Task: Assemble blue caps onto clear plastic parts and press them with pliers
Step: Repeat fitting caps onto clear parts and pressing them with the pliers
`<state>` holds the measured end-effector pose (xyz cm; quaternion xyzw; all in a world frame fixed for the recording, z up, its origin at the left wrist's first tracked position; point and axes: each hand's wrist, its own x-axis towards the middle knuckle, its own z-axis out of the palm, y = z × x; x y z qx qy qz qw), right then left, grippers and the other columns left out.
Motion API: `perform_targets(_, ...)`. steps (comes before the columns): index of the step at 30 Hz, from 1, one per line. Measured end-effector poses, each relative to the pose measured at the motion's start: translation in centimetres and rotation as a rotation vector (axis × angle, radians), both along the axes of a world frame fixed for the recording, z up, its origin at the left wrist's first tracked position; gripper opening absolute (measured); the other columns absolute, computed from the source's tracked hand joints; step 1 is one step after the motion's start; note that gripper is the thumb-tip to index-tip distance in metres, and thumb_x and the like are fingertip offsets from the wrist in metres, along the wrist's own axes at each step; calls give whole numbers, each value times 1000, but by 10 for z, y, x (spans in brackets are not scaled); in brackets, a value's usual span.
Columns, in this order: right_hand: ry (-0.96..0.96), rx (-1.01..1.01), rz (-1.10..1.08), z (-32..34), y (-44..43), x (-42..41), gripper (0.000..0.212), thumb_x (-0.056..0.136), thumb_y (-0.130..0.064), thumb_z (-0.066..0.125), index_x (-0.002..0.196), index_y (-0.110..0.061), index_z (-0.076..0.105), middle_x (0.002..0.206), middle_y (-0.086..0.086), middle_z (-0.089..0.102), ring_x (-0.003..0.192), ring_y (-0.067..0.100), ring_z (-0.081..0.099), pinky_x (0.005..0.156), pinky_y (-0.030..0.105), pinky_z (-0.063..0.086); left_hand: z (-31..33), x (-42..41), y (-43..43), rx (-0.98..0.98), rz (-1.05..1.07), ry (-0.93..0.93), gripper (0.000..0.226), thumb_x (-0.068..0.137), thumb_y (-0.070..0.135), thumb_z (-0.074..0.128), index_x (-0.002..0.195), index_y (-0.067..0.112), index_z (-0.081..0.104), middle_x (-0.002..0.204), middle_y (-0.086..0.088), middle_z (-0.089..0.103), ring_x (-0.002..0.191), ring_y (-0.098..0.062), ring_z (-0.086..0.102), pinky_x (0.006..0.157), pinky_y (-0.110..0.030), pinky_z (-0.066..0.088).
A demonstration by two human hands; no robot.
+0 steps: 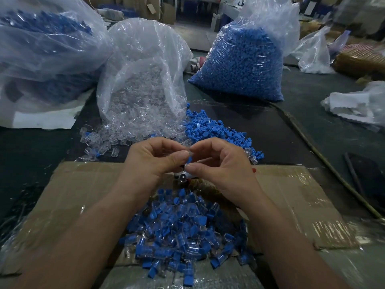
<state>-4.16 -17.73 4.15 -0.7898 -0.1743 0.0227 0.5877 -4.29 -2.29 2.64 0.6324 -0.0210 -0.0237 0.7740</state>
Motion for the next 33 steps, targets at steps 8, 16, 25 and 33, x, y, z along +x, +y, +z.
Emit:
perform_targets(8, 13, -5, -41, -2, 0, 1, 19, 73, 0, 73, 76, -18, 66, 72, -1, 69, 68, 14, 68, 69, 26, 57, -1, 0, -4, 53, 7, -42, 21, 41, 28, 74, 61, 21, 72, 69, -3, 71, 63, -11, 65, 60, -18, 54)
perform_targets(16, 3, -60, -45, -1, -1, 2, 30, 76, 0, 70, 70, -29, 63, 70, -5, 67, 69, 14, 66, 69, 30, 57, 3, -2, -3, 7, 2, 15, 23, 53, 35, 70, 63, 14, 69, 67, -4, 69, 56, -10, 62, 52, -18, 51)
perform_targets(25, -6, -102, 26, -1, -2, 2, 30, 78, 3, 67, 74, -26, 62, 72, -6, 65, 70, 12, 64, 68, 22, 53, 3, 1, 2, -66, -84, 114, 24, 63, 5, 62, 87, 9, 65, 71, -2, 68, 61, -11, 65, 52, -16, 51)
perform_targets(33, -15, -67, -86, 1, -7, 4, 26, 79, 0, 66, 73, -25, 61, 68, -7, 64, 66, 10, 63, 63, 21, 54, 4, 0, -2, 1, 20, 99, 13, 82, -4, 56, 76, 6, 63, 67, -6, 69, 62, -18, 68, 55, -21, 56)
